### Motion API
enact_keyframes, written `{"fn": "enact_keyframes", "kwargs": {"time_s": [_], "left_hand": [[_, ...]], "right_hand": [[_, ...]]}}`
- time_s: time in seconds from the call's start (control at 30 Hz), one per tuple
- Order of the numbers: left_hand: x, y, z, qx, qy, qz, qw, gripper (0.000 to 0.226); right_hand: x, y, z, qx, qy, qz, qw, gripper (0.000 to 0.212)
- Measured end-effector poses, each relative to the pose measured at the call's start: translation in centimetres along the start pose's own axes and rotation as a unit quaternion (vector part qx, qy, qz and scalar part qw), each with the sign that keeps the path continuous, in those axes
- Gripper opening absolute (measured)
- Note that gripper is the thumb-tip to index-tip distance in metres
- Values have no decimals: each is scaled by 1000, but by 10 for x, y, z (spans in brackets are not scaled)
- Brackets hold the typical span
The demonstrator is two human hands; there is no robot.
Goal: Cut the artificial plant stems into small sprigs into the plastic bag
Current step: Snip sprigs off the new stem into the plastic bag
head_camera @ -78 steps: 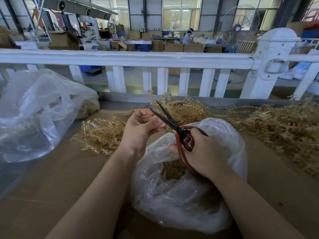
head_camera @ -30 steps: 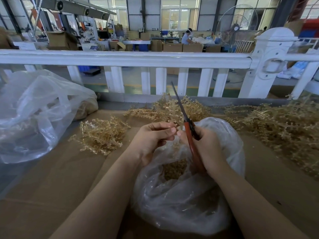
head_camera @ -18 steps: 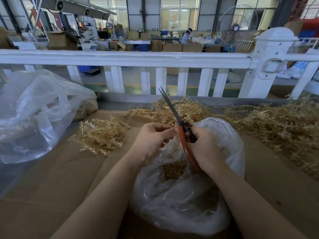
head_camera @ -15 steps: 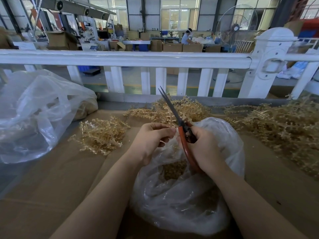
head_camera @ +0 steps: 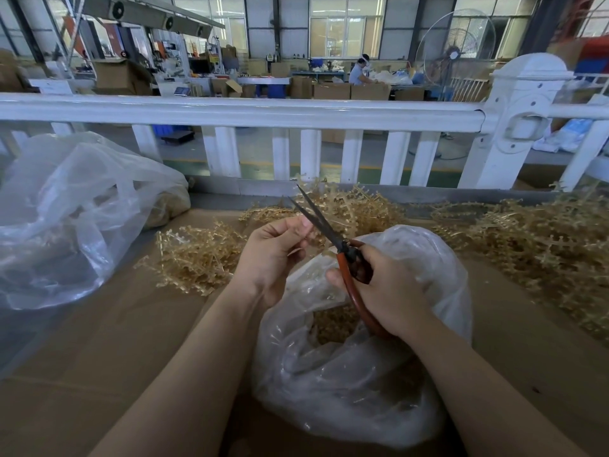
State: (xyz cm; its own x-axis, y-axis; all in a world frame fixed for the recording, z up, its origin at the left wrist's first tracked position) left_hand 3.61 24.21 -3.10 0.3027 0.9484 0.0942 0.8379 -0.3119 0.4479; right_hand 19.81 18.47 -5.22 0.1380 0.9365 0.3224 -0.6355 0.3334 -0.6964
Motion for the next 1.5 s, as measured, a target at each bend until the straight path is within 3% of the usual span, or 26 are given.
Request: {"fn": "enact_keyframes", "kwargs": {"time_s": [0.27, 0.43, 0.63, 0.93, 1.37, 1.5], "left_hand": [[-1, -1, -7, 35, 43, 10, 998, 11], [0, -5, -9, 71, 73, 1, 995, 40], [-1, -3, -9, 73, 74, 13, 995, 9], [2, -8, -5, 66, 69, 5, 995, 9], [2, -6, -6, 36, 62, -23, 997, 3], [1, -6, -4, 23, 36, -7, 999, 14]], "right_hand": [[-1, -5, -3, -99, -12, -45, 994, 72], [-1, -8, 1, -145, -20, -63, 987, 85], [0, -7, -3, -182, -18, -74, 980, 51], [-2, -9, 1, -188, -21, -94, 977, 69], [-3, -9, 1, -162, -16, -92, 982, 66], [-4, -9, 2, -167, -31, -95, 981, 69]]}}
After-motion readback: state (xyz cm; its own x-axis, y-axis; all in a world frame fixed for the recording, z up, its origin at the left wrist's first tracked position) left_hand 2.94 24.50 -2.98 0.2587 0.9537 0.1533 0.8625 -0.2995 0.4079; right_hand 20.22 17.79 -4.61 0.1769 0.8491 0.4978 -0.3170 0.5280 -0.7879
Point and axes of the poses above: each hand's wrist, its own x-axis towards the middle knuckle, its own y-axis out of the palm, z = x × y, the point moved 5 cm from there along x, towards the middle knuckle, and after that the axes turned 5 degrees about -x, right-handed, at the moved point
